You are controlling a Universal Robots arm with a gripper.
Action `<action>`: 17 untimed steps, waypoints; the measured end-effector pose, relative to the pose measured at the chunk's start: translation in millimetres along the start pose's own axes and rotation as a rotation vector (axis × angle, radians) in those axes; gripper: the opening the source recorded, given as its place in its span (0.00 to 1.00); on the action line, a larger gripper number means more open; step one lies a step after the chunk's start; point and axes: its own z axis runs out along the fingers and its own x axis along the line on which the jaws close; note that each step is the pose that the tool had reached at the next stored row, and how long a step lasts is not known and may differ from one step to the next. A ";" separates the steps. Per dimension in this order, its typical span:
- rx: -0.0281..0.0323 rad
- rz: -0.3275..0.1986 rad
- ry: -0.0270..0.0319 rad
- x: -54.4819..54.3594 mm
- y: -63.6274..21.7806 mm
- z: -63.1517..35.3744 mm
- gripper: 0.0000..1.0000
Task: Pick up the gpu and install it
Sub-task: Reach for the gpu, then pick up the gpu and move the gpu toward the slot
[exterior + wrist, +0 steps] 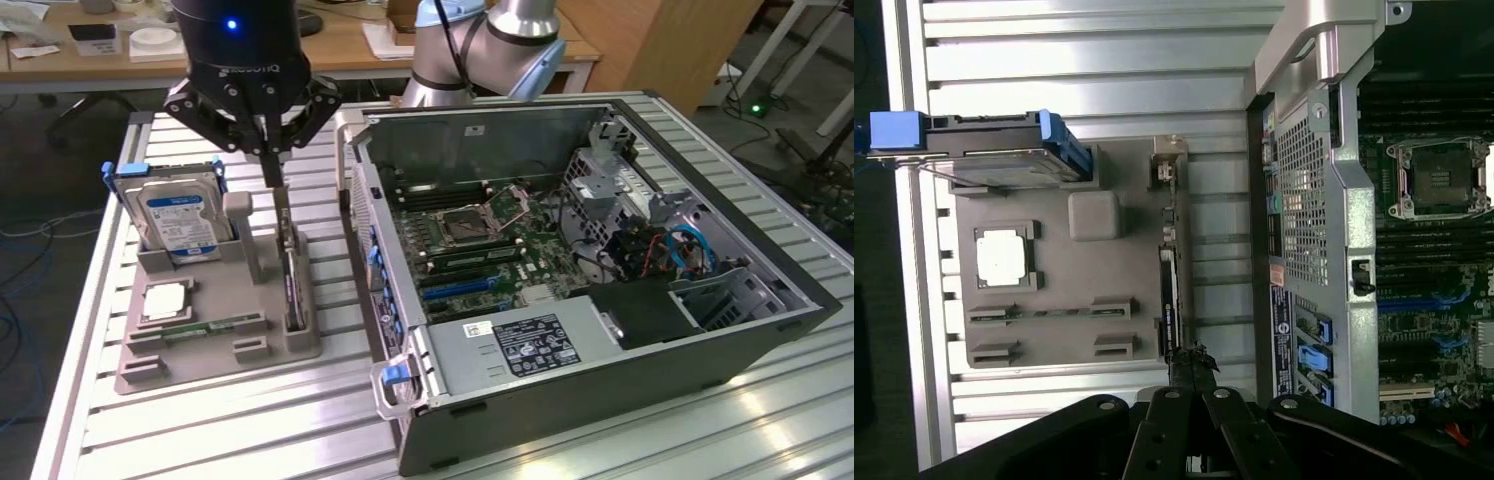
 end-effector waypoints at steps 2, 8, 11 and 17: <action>0.0000 0.000 0.0000 0.1 0.0 0.0 0.11; 0.0000 0.000 0.0000 0.1 0.0 0.0 0.11; 0.0000 0.000 0.0000 0.1 0.0 0.0 0.11; 0.0000 0.000 0.0000 0.1 0.0 0.0 0.29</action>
